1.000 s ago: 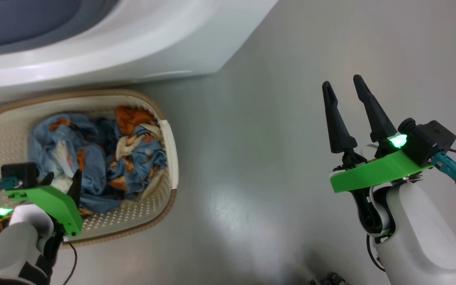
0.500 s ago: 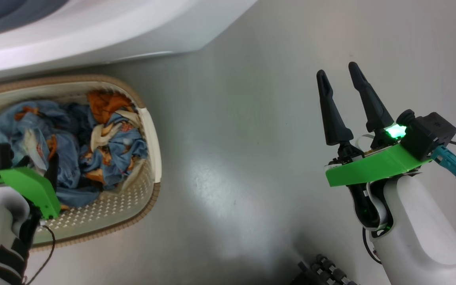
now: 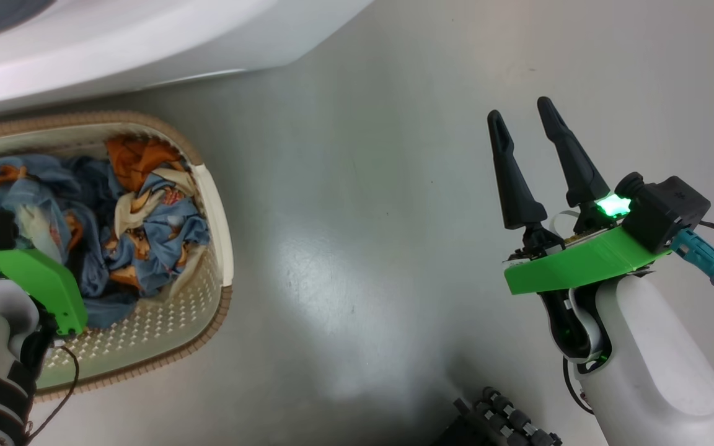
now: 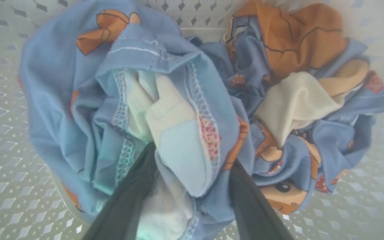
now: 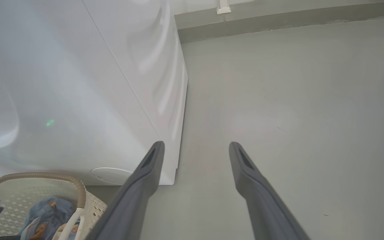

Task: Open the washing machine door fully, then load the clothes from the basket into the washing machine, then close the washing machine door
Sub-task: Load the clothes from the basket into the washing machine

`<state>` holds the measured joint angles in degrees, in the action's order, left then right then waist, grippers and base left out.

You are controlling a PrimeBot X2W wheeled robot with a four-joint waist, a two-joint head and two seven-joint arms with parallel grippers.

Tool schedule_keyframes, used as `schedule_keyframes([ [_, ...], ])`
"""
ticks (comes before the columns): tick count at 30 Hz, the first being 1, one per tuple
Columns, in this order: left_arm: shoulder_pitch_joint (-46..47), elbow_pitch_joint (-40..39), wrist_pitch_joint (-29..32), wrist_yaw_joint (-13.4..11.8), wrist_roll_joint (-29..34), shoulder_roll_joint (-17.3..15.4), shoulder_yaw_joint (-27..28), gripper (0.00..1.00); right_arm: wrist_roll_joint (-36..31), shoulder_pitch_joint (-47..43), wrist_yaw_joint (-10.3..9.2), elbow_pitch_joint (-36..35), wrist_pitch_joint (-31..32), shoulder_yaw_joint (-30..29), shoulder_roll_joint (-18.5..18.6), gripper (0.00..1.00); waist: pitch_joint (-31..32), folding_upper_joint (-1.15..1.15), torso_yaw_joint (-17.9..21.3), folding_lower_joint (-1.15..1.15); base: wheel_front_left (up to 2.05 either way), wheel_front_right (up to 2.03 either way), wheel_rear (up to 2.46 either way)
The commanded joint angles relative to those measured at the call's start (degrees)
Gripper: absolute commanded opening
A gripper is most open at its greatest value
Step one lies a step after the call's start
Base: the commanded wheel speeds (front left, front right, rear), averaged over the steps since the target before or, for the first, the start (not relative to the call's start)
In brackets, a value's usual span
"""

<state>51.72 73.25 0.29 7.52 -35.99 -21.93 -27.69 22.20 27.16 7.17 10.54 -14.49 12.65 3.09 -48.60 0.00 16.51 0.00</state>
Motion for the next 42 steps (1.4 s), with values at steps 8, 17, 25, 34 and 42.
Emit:
schedule_keyframes([
  [8, -2.14, -0.91, 0.40, -0.03, -3.62, -1.08, -0.69, 0.00, 0.53, -1.05, 0.32, -0.94, -0.51, 0.77, -0.21, 1.00, 3.17, 0.00, -0.81, 0.00, 0.00, 0.00, 0.00],
  [17, -6.67, -2.15, -4.81, -0.03, -7.77, 0.51, -1.17, 0.00, -0.45, -2.67, 0.32, 0.36, -0.51, 0.07, -0.21, 1.00, 10.57, 0.00, -3.01, 0.00, 0.00, 0.00, 0.00],
  [25, -10.61, -4.30, -10.86, -0.03, -9.24, 1.64, -4.16, 0.00, -1.03, -5.34, 0.32, 1.62, -0.51, -0.49, 0.17, 1.00, 17.85, 0.00, -5.43, 0.00, 0.00, 0.00, 0.00],
  [34, -13.70, -6.19, -14.80, -0.03, -10.69, 2.53, -6.39, 0.00, -0.41, -8.82, 0.32, 2.57, -0.51, -1.18, 1.60, 1.00, 25.46, 0.00, -7.57, 0.00, 0.00, 0.00, 0.00],
  [42, -15.18, -11.07, -15.26, -0.03, -9.26, 1.55, -4.33, 0.00, -0.06, -11.56, 0.32, 3.18, -0.51, -1.91, 2.76, 1.00, 30.07, 0.00, -9.07, 0.00, 0.00, 0.00, 0.00],
])
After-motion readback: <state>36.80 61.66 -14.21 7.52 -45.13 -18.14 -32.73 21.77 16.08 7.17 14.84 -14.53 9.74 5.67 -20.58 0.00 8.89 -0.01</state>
